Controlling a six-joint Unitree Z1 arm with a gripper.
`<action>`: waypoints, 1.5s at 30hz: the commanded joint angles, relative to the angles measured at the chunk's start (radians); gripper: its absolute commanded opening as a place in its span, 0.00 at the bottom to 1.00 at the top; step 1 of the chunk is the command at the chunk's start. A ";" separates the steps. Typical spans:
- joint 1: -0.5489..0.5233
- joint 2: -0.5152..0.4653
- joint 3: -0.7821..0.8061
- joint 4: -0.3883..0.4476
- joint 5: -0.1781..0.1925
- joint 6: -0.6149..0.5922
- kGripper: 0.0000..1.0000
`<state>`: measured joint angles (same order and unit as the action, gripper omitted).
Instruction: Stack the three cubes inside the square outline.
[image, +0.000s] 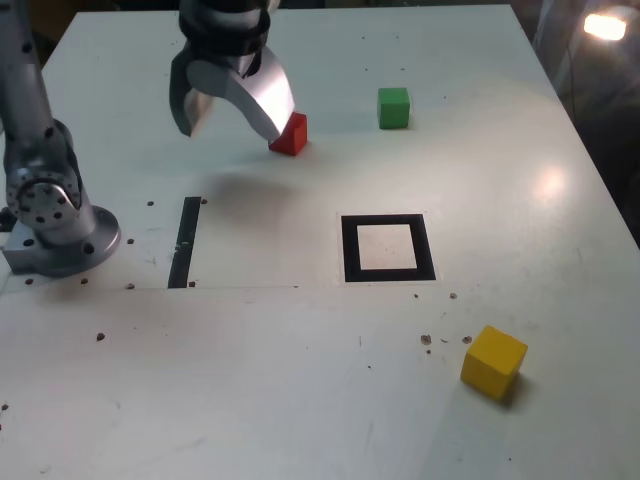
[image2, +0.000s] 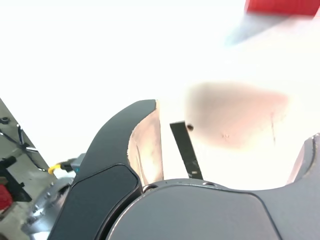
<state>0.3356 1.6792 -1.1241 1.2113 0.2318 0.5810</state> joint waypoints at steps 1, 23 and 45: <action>0.017 0.025 -0.020 0.005 0.005 0.020 0.97; 0.142 0.322 -0.191 -0.082 0.041 0.100 0.90; 0.160 0.351 -0.179 -0.135 0.059 0.092 0.33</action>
<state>0.4948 2.0348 -1.3066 1.0766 0.2892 0.6753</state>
